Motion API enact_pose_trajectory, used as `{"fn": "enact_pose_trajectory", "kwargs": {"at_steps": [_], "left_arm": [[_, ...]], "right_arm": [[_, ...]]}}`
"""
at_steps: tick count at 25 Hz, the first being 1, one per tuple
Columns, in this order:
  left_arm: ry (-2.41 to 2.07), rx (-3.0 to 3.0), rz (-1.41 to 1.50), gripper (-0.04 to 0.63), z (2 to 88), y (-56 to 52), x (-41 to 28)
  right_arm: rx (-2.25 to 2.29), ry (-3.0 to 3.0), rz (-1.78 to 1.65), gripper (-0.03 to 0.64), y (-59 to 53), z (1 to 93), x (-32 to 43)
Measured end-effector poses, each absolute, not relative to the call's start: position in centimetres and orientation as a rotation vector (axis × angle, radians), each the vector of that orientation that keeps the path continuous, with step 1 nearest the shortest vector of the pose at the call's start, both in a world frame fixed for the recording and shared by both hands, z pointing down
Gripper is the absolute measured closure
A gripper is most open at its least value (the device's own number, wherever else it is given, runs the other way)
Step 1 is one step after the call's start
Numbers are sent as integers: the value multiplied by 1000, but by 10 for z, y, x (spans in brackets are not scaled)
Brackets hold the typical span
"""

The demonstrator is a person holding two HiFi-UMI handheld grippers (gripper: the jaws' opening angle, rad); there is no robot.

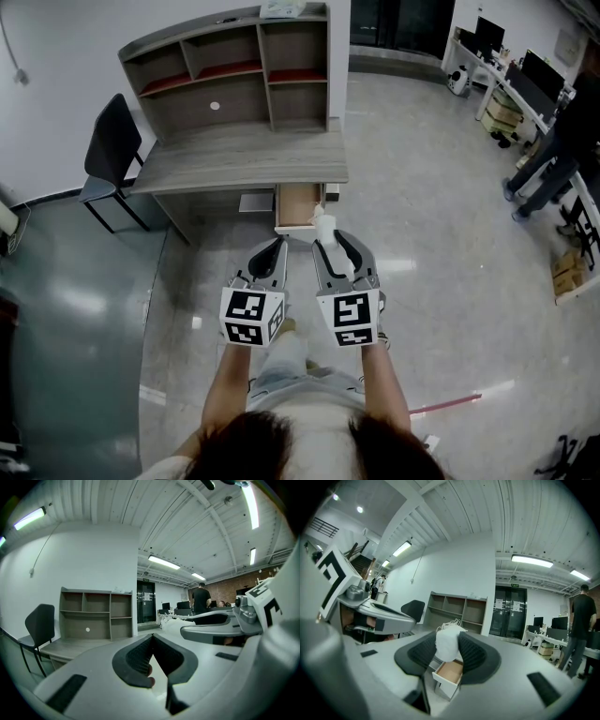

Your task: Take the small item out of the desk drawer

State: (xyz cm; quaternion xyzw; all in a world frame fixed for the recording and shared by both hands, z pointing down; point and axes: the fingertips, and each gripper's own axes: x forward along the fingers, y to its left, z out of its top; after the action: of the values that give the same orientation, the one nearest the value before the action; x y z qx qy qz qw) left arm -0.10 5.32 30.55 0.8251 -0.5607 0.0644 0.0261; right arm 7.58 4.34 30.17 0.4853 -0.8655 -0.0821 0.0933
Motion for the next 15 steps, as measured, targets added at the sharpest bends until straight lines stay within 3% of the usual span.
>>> {"fn": "enact_pose_trajectory", "kwargs": {"at_steps": [15], "left_arm": [[-1740,2546,193,581,308,70,-8]], "right_arm": [[1454,-2573,-245,456,58,303,74]]}}
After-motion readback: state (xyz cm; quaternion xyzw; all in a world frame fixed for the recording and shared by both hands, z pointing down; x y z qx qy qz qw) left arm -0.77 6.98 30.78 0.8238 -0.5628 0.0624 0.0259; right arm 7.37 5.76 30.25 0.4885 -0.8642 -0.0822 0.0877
